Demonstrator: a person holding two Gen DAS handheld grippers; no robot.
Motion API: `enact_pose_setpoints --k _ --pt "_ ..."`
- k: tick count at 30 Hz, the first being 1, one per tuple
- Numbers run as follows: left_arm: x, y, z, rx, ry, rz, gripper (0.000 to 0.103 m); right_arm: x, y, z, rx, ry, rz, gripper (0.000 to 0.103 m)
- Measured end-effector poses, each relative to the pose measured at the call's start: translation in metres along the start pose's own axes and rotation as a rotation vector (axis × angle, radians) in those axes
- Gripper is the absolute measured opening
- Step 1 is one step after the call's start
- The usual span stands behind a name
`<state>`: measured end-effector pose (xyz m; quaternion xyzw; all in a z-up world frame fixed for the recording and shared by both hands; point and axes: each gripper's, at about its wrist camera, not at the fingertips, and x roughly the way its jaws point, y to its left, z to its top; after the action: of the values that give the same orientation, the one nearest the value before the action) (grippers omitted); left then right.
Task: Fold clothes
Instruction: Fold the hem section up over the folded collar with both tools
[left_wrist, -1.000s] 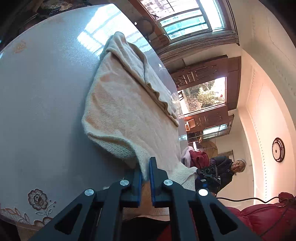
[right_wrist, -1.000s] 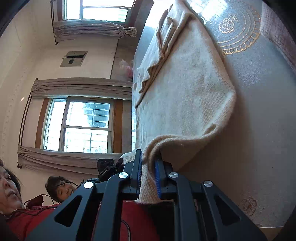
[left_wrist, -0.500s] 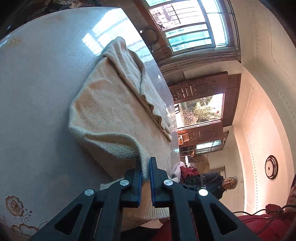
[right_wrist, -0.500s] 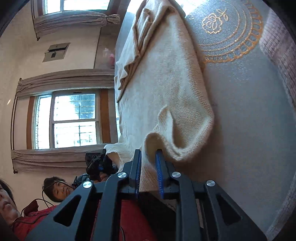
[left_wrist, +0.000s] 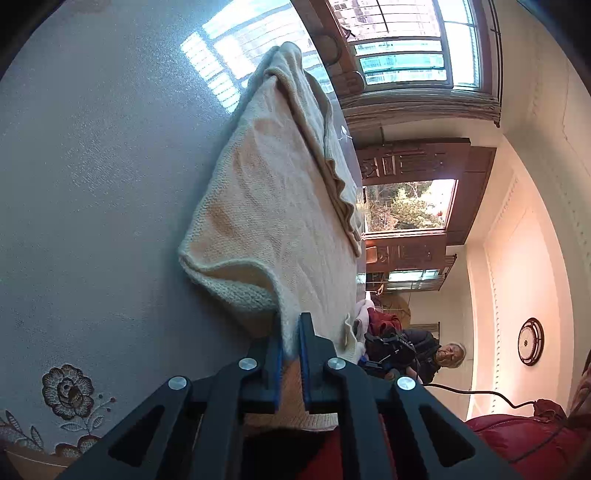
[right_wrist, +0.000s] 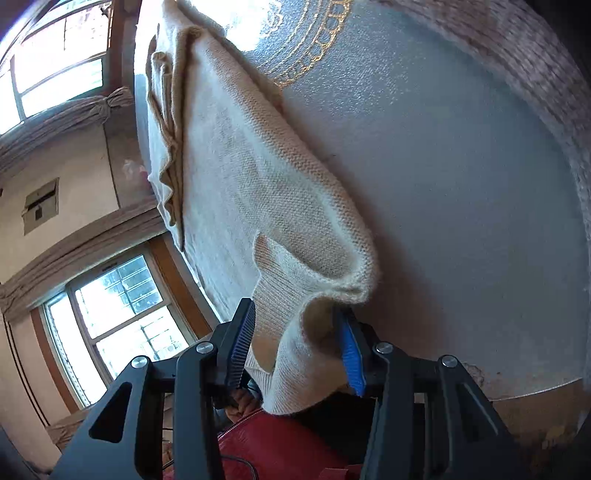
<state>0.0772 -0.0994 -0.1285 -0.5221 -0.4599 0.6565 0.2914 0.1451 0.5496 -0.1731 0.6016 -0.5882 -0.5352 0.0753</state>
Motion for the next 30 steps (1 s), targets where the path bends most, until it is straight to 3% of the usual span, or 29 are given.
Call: enact_pose_setpoints --k 2,5,6,8,10,12,16,20,21,24,27,30 --pt "0.001 0.004 -0.003 -0.007 0.010 0.000 0.007 -0.012 0.011 -0.004 -0.059 -0.044 -0.093 0.048" --pt "0.004 0.007 -0.009 -0.005 0.035 0.006 0.007 -0.028 0.048 -0.017 -0.243 -0.192 -0.322 0.048" --pt "0.004 0.008 -0.010 -0.007 0.042 0.005 0.007 -0.031 0.058 -0.020 -0.303 -0.231 -0.337 0.048" --pt "0.006 0.009 -0.011 -0.012 0.050 0.001 0.007 -0.023 0.074 -0.020 -0.379 -0.224 -0.258 0.048" --pt "0.006 0.010 -0.010 -0.017 0.057 0.002 0.007 0.003 0.084 -0.010 -0.380 -0.129 -0.165 0.048" --pt "0.005 0.010 -0.010 -0.020 0.066 0.005 0.007 0.028 0.089 0.000 -0.387 -0.063 -0.156 0.048" --pt "0.004 0.007 -0.011 -0.012 0.077 0.023 0.007 0.054 0.077 -0.004 -0.404 0.046 -0.271 0.048" --pt "0.010 0.003 -0.010 -0.009 0.072 0.032 0.007 0.039 0.042 -0.036 -0.323 0.147 -0.304 0.056" --pt "0.010 0.004 -0.010 -0.010 0.070 0.033 0.007 0.032 0.033 -0.045 -0.313 0.152 -0.350 0.056" --pt "0.013 0.004 -0.010 -0.015 0.065 0.041 0.007 0.008 0.019 -0.060 -0.344 0.100 -0.435 0.056" --pt "0.014 -0.001 -0.011 0.014 0.057 0.060 0.007 -0.020 0.027 -0.062 -0.346 -0.027 -0.336 0.056" --pt "0.014 -0.003 -0.012 0.039 0.060 0.078 0.007 -0.019 0.035 -0.062 -0.320 -0.107 -0.354 0.056"
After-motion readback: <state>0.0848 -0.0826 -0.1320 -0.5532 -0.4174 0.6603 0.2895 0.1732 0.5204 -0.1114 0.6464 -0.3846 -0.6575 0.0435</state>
